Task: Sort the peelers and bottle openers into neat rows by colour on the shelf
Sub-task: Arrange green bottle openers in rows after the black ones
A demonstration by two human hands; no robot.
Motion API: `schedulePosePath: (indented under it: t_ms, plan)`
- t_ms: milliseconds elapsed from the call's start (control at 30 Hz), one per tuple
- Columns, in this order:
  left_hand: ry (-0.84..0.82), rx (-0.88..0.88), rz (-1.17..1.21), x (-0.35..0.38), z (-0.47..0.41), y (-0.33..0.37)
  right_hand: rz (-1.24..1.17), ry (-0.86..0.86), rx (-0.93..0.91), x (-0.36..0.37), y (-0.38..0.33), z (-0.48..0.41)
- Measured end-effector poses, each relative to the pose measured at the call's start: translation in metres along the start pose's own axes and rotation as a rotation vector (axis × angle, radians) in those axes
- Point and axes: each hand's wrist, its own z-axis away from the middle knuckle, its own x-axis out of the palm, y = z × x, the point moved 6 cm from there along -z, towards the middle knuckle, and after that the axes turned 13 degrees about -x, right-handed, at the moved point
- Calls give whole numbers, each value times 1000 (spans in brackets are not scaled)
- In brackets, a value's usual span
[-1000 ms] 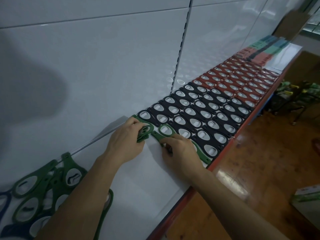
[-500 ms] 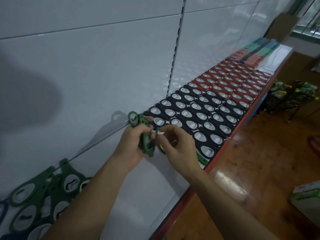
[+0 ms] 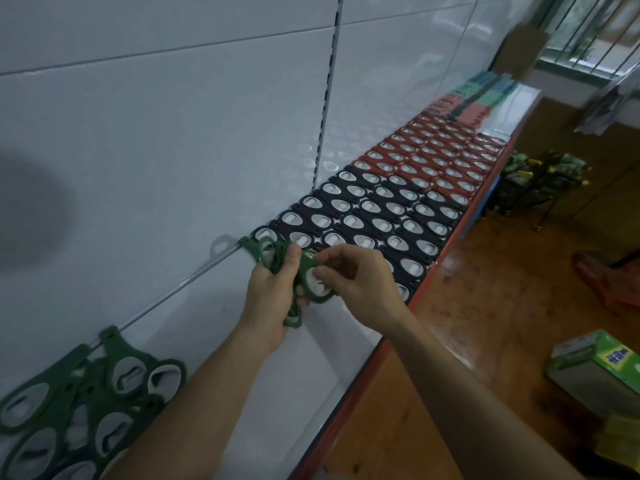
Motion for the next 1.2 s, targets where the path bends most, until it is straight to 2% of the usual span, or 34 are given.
schedulePosePath:
  t_ms: [133, 200, 300, 433, 700, 1200]
  plan:
    - [-56, 104, -187, -3, -3, 4, 122, 19, 95, -28, 7, 5]
    - [72, 312, -513, -8, 0, 14, 127, -16, 156, -38, 11, 11]
    - [236, 663, -971, -5, 13, 24, 284, -35, 172, -47, 14, 23]
    - [241, 700, -1226, 0, 9, 12, 446, -88, 169, -46, 14, 43]
    - [219, 663, -1339, 3, 9, 5, 708, 9, 108, -35, 10, 65]
    - [252, 625, -1350, 2, 7, 4, 745, 78, 78, -24, 6, 82]
